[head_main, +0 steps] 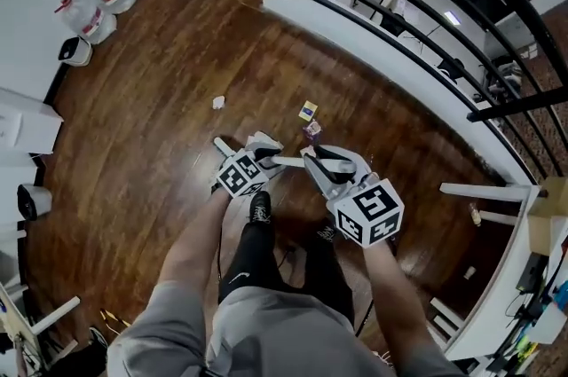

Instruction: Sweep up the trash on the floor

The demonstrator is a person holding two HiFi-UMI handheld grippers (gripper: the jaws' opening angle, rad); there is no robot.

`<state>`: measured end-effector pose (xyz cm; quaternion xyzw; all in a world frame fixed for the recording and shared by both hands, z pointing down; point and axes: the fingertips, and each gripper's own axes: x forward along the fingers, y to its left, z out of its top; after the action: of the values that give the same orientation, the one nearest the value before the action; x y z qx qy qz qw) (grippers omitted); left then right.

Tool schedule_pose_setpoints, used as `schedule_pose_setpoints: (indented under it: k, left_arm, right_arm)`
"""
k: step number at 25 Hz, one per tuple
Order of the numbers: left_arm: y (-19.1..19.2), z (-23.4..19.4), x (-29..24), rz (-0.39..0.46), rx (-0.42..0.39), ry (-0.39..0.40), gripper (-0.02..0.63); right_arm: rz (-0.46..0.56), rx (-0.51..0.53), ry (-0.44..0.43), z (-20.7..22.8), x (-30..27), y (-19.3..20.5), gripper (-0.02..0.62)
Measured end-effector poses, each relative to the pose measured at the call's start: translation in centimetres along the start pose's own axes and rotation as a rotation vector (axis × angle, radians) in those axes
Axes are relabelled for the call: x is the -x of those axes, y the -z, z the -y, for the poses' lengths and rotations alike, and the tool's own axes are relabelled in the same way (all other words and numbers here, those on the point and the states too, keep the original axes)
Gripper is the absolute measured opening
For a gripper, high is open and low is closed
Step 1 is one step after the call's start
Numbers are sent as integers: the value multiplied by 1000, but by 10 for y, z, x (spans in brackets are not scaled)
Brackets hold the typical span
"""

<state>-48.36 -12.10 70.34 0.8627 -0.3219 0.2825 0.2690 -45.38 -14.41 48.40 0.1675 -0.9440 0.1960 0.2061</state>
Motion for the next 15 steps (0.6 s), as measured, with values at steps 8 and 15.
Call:
schedule_pose_setpoints:
  k: [8,15]
  left_arm:
    - [16,-14,-34,-27,-92,171,152]
    - [-21,36,-88,-64,-211,360,153]
  right_arm:
    - [-30,-122,225,14,-24,25,83]
    - [-14,-248,439,53,40,44,83]
